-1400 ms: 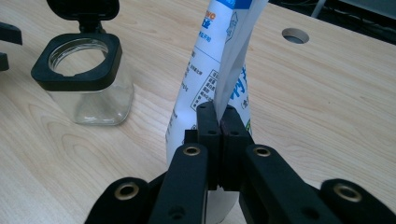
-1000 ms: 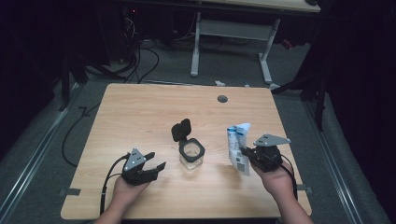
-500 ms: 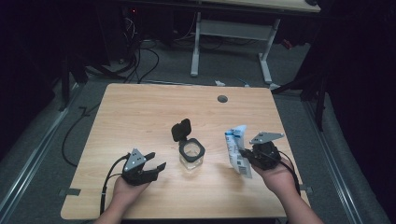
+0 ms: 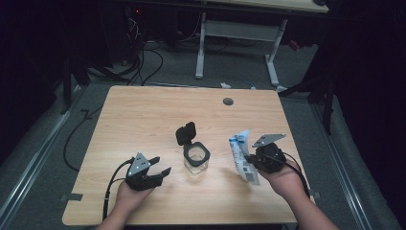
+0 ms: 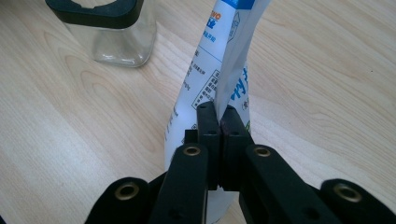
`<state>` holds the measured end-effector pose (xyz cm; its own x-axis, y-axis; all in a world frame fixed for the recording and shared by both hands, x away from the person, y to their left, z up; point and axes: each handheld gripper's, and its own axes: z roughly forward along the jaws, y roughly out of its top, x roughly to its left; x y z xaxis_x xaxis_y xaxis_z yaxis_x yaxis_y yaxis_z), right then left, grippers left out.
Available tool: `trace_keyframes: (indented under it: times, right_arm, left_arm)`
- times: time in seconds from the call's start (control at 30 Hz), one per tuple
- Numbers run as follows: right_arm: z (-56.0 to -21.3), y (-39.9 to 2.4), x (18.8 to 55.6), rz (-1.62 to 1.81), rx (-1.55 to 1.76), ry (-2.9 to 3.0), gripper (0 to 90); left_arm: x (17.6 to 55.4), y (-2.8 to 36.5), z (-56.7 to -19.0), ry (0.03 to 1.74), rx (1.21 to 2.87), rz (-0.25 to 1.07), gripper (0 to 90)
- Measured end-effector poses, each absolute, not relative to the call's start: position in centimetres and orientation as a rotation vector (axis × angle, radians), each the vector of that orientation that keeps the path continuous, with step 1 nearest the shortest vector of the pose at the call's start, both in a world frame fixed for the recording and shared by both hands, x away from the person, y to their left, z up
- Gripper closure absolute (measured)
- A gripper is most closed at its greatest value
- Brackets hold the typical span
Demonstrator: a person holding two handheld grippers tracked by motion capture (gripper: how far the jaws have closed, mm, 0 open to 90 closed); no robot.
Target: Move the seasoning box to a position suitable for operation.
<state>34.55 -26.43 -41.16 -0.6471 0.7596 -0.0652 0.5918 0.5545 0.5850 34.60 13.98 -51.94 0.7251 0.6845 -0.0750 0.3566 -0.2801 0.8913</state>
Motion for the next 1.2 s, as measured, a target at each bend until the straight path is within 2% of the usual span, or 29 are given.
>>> trace_keyframes:
  times: [0.73,1.2]
  right_arm:
    - [-40.9,-26.0,34.8,0.658,1.092,2.581,89.7]
    - [-39.5,-25.5,34.8,0.583,1.069,2.635,89.8]
  left_arm:
    - [34.1,13.1,-51.8,0.759,1.913,0.379,35.9]
    - [33.8,12.4,-51.8,0.730,1.920,0.345,35.3]
